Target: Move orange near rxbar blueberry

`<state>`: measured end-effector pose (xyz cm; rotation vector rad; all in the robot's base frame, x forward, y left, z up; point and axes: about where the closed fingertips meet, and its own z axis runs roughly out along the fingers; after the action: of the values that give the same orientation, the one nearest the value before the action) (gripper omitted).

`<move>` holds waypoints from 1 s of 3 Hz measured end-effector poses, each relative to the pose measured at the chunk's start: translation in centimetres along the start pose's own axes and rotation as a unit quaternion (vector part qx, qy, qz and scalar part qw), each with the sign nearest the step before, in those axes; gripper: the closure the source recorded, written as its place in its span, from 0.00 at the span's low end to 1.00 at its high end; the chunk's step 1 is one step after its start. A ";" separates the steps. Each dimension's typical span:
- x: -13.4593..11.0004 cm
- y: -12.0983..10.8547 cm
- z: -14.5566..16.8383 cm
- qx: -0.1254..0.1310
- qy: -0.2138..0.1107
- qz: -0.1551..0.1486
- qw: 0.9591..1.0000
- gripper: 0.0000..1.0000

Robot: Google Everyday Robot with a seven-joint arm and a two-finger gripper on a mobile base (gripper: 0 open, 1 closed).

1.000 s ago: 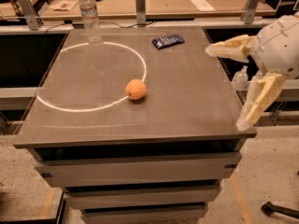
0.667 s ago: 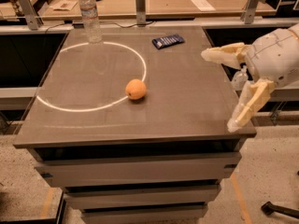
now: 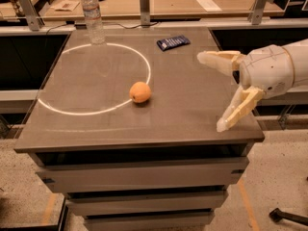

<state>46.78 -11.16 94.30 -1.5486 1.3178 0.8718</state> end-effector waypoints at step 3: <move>0.5 -1.8 2.2 0.026 -0.008 0.004 1.000 0.00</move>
Offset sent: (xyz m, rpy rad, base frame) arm 0.0074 0.0033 -0.0024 -0.0118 -0.0116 -0.0489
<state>48.69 -9.17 93.44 -1.4940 1.3260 0.8461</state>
